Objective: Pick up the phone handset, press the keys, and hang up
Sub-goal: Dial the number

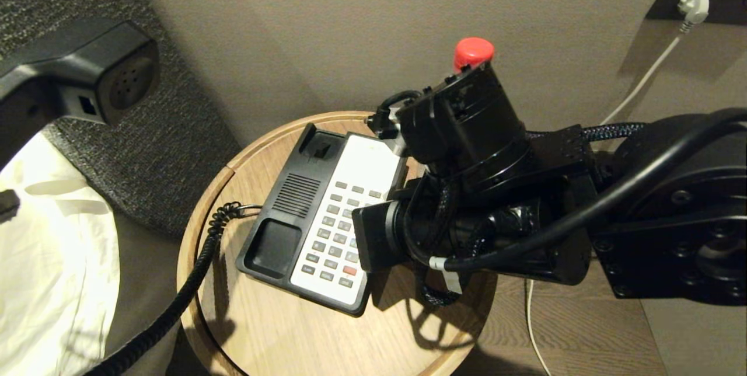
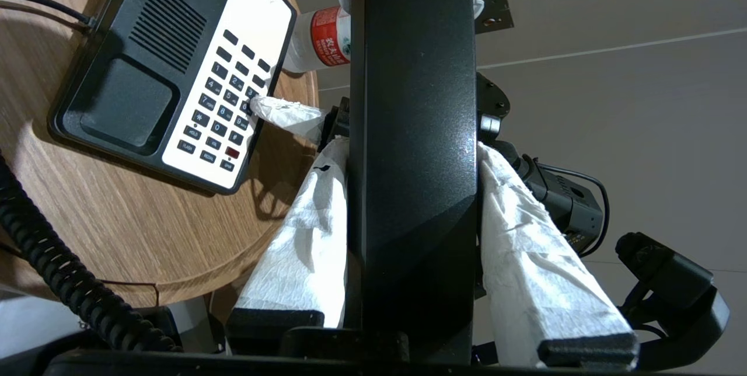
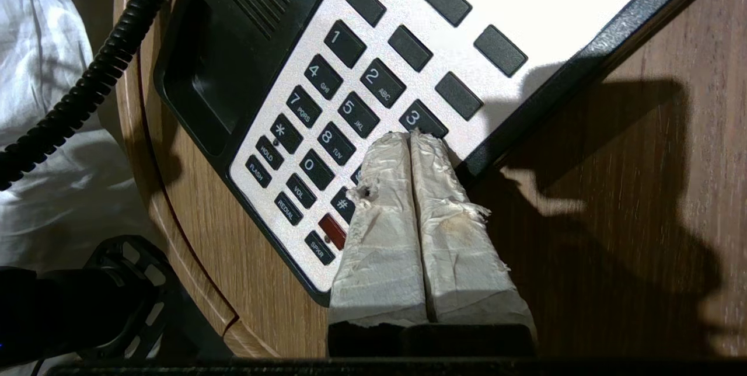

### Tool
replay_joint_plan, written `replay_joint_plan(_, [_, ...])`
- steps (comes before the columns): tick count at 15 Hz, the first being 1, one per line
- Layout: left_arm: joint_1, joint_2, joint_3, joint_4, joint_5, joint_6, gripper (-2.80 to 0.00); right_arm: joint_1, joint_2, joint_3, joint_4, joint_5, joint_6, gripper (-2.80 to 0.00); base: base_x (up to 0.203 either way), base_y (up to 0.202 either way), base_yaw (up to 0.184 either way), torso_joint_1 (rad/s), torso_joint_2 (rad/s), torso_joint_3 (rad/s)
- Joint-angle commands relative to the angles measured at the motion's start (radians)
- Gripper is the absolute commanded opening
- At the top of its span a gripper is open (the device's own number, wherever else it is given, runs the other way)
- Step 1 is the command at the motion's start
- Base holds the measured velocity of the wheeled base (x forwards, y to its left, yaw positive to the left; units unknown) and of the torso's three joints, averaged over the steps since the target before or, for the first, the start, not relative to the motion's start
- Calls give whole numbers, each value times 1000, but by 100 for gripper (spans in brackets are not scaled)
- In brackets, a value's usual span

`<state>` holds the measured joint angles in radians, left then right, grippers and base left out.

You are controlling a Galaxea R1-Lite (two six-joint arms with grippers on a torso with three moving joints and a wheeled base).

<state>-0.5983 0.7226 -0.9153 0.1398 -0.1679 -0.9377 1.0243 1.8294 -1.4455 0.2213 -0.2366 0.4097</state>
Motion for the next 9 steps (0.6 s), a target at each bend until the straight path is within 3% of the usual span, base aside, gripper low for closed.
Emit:
replay_joint_plan(1, [0,0,4,1,-1,-6,-280,0,7,5,3,-1,1,-280,0,0,0,0,0,0])
replay_joint_plan(9, [0,0,12,0,-1,-6,-280,-3,18,22,0,-13,-12,-280,0,0,0,0,0,0])
